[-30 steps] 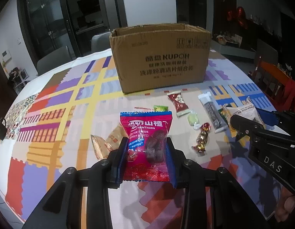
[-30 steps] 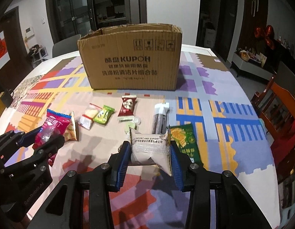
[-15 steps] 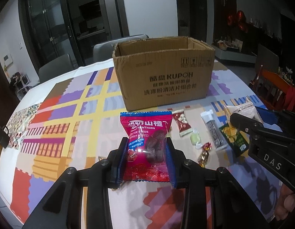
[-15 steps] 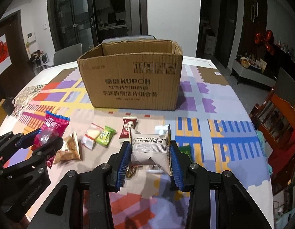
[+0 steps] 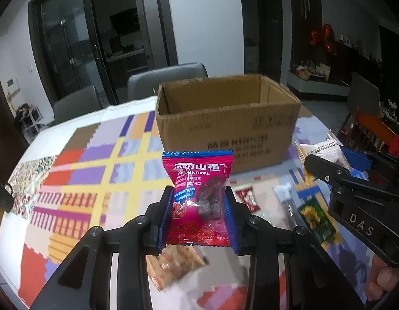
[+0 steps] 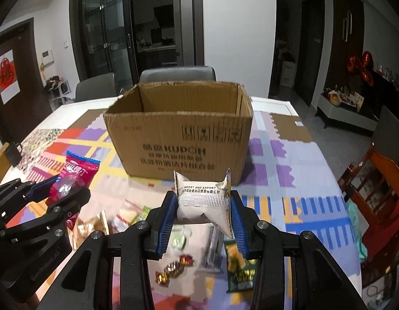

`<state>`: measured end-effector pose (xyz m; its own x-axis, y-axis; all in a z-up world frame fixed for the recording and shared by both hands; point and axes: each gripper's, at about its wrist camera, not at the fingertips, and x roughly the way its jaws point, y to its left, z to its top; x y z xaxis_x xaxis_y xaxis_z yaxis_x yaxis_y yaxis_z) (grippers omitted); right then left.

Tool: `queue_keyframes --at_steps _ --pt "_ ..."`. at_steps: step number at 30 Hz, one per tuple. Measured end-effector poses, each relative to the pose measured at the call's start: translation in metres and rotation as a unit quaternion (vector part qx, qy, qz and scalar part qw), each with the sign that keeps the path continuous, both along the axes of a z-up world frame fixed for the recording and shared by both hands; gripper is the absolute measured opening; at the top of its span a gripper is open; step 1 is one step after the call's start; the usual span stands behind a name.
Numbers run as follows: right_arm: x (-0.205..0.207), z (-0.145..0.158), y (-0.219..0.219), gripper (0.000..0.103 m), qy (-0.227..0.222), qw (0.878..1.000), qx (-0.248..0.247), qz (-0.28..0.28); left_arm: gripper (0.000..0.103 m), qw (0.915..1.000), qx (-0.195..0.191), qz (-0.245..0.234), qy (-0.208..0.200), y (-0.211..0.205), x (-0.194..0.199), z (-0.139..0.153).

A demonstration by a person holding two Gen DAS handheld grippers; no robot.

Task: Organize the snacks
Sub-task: 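Lift both held snacks and carry them over the open cardboard box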

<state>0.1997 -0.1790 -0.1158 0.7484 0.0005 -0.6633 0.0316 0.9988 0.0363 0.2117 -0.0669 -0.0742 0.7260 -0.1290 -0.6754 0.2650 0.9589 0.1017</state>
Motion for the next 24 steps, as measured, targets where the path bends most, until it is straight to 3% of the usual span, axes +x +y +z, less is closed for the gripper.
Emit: queue_keyframes --at_steps 24 --pt "0.071 0.056 -0.02 0.042 -0.074 0.997 -0.007 -0.008 0.037 0.9985 -0.01 -0.001 -0.054 -0.006 0.072 0.041"
